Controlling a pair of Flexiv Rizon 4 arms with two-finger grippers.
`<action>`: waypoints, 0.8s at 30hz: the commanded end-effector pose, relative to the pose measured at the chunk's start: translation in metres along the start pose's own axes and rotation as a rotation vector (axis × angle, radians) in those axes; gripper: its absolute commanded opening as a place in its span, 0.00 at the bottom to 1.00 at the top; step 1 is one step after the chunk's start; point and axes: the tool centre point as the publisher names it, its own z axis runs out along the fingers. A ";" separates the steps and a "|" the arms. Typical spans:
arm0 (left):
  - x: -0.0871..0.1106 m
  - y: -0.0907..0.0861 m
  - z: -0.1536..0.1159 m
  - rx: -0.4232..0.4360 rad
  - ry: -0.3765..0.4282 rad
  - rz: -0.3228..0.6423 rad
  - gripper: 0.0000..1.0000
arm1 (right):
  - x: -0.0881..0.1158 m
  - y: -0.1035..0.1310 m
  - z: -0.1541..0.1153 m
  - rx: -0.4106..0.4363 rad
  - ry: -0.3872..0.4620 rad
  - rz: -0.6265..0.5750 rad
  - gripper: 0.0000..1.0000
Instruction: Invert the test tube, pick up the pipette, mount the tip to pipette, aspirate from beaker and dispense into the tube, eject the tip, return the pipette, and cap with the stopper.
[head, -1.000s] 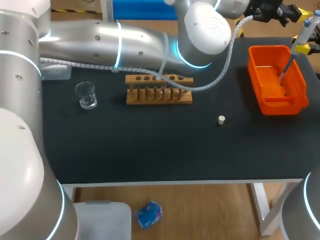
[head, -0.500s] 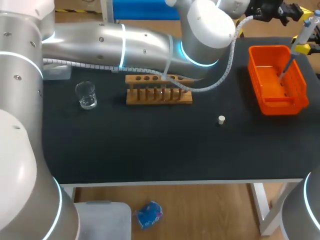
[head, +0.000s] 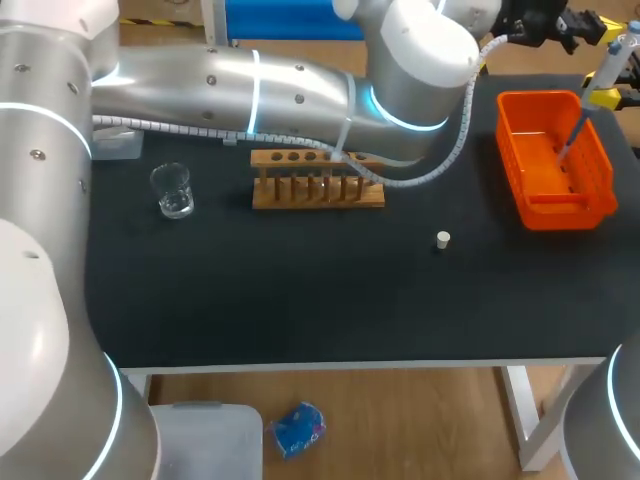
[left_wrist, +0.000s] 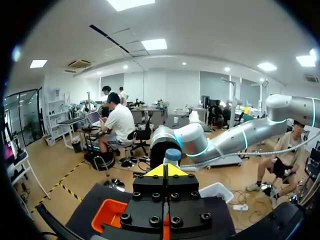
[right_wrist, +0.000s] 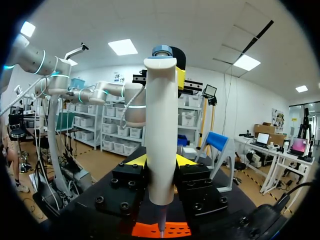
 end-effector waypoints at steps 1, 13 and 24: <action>-0.001 0.006 0.003 0.045 -0.002 -0.002 0.00 | 0.000 0.001 0.000 0.002 0.000 -0.001 0.00; -0.002 0.014 0.004 0.036 -0.012 -0.020 0.00 | 0.000 0.001 0.000 0.002 0.000 -0.001 0.00; -0.002 0.020 0.007 0.026 -0.014 -0.029 0.00 | 0.000 0.001 0.000 0.002 0.000 -0.001 0.00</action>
